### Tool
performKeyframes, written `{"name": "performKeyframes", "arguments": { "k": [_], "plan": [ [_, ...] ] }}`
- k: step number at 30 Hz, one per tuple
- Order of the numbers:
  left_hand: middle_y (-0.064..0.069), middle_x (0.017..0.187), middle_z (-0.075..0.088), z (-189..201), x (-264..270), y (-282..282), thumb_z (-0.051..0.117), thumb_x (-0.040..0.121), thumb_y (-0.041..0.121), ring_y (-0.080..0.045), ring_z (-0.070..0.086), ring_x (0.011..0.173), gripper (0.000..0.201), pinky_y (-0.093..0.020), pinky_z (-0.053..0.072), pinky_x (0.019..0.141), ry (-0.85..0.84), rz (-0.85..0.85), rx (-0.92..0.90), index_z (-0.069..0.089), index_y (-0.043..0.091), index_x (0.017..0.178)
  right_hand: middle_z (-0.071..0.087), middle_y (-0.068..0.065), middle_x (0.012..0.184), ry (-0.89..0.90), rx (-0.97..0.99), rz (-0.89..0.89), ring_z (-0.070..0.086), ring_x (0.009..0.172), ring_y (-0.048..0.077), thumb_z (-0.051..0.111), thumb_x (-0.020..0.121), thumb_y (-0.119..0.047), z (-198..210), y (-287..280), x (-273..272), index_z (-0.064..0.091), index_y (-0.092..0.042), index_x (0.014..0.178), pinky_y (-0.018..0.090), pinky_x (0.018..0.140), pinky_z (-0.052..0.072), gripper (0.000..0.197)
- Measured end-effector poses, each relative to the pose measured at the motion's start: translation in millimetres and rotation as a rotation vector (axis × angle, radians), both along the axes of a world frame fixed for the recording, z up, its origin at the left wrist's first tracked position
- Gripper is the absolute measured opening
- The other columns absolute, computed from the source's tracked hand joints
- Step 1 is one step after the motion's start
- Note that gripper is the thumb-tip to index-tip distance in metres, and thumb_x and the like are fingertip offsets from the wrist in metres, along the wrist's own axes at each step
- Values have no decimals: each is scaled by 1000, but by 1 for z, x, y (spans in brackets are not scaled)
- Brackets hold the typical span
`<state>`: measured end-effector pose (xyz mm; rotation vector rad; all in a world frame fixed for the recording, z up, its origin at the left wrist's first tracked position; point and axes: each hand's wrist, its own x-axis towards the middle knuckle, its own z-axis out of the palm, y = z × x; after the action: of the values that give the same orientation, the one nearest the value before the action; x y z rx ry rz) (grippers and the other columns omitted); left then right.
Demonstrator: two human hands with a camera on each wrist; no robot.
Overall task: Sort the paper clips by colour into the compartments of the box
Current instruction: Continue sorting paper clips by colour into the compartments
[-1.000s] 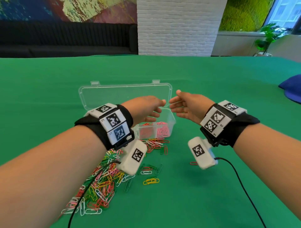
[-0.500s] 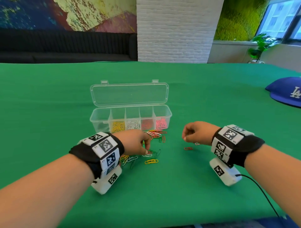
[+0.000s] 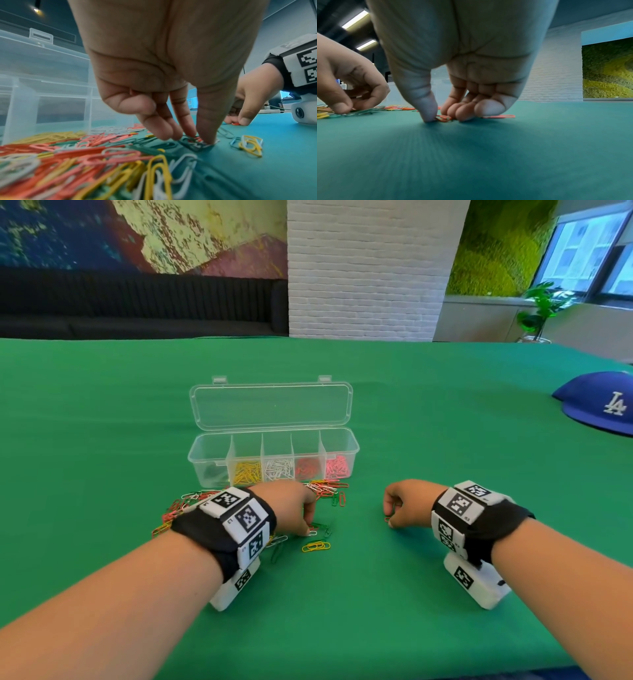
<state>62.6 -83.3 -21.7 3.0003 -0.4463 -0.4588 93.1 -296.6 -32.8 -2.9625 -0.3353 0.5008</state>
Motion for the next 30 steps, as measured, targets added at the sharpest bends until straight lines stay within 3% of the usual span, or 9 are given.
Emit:
{"name": "performKeyframes", "arguments": {
  "k": [6, 9, 12, 16, 20, 23, 26, 28, 30],
  "plan": [
    [8, 86, 56, -2, 2, -1, 61, 88, 25, -12, 51, 81, 8, -25, 46, 74, 17, -7, 10, 62, 21, 94, 46, -13, 69, 12, 20, 5, 50, 79, 15, 59, 81, -14, 0, 3, -2, 50, -26, 79, 21, 72, 40, 15],
    [4, 87, 57, -2, 1, -3, 55, 88, 19, -15, 52, 80, 9, -26, 48, 74, 12, -13, 28, 62, 18, 94, 48, -14, 69, 37, 24, 29, 50, 78, 14, 56, 82, -11, 3, 4, -3, 55, -22, 86, 20, 65, 41, 12],
    [3, 77, 53, -2, 0, -5, 51, 89, 19, -16, 50, 75, 9, -26, 46, 68, 5, -21, 40, 61, 17, 88, 55, -6, 74, 34, -18, 49, 51, 74, 14, 53, 83, -13, 4, 4, -4, 57, -20, 80, 20, 65, 43, 8],
    [4, 70, 47, -1, 0, -5, 50, 90, 22, -17, 47, 72, 11, -25, 39, 64, -30, -23, 48, 53, 17, 80, 48, -7, 68, -9, 2, 30, 47, 68, 14, 49, 84, -12, 6, 4, -3, 43, -23, 67, 19, 56, 37, 21],
    [4, 71, 44, 1, 0, -4, 50, 89, 19, -13, 42, 65, 11, -21, 32, 52, -69, 27, -46, 46, 16, 79, 46, -9, 74, -41, 75, -17, 49, 79, 18, 42, 87, -5, 11, 4, 1, 48, -21, 87, 22, 60, 38, 17],
    [4, 70, 40, 2, 0, -3, 48, 90, 17, -9, 36, 60, 16, -19, 30, 51, -62, 57, -69, 41, 17, 77, 48, -5, 80, -44, 125, -56, 48, 69, 14, 35, 89, -2, 15, 10, 7, 50, -23, 94, 14, 52, 33, 26],
    [4, 73, 41, 3, -2, -3, 47, 91, 15, -10, 38, 63, 8, -20, 31, 54, -50, 83, -97, 42, 16, 85, 47, -7, 76, -20, 177, -63, 42, 58, 6, 32, 91, -2, 21, 22, 11, 58, -21, 101, 14, 47, 35, 33],
    [4, 80, 48, 3, -3, -3, 47, 91, 12, -10, 42, 68, 7, -18, 33, 55, -37, 112, -150, 43, 18, 94, 58, -4, 90, 6, 191, -29, 51, 70, 11, 33, 97, -12, 23, 32, 11, 59, -18, 114, 19, 64, 44, 31],
    [0, 98, 56, 2, -2, -1, 46, 92, 11, -12, 48, 75, 24, -19, 38, 59, -27, 138, -191, 48, 20, 114, 58, 3, 122, -4, 120, 33, 56, 102, 18, 40, 98, -31, 21, 41, 12, 54, -21, 126, 25, 91, 42, 33]
  ]
}}
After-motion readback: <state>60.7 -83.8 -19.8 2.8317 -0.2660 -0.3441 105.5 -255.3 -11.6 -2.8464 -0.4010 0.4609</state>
